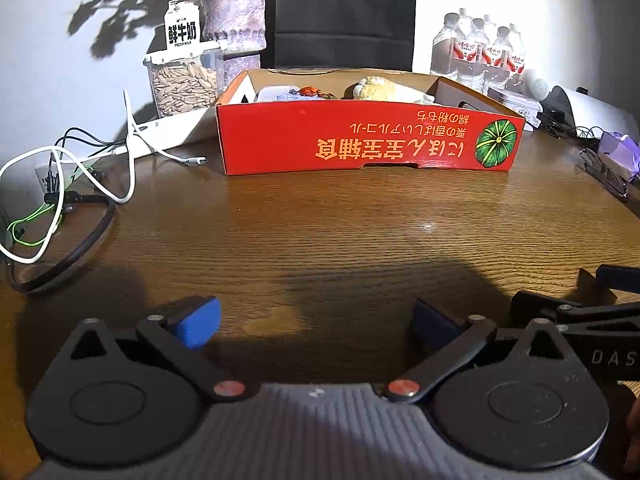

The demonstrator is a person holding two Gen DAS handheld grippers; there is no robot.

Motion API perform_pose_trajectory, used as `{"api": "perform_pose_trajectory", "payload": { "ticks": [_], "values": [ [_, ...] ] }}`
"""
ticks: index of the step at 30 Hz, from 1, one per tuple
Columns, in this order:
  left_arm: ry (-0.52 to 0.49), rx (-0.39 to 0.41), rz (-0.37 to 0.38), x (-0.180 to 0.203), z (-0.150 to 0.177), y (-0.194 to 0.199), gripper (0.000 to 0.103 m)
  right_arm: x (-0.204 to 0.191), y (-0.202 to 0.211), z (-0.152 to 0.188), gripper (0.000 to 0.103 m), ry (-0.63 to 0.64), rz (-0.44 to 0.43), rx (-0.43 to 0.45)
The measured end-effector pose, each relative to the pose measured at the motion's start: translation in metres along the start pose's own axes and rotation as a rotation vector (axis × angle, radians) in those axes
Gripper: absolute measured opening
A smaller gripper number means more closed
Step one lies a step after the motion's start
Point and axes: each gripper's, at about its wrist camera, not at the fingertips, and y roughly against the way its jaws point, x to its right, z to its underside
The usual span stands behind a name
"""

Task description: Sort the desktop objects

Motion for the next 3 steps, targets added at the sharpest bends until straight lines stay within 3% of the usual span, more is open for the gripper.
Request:
{"api": "perform_pose_trajectory", "payload": {
  "ticks": [3],
  "values": [
    [0.0, 0.0, 0.0, 0.0, -0.0001, 0.0001, 0.103, 0.0001, 0.0, 0.0001, 0.103, 0.0, 0.0, 0.0]
  ]
}}
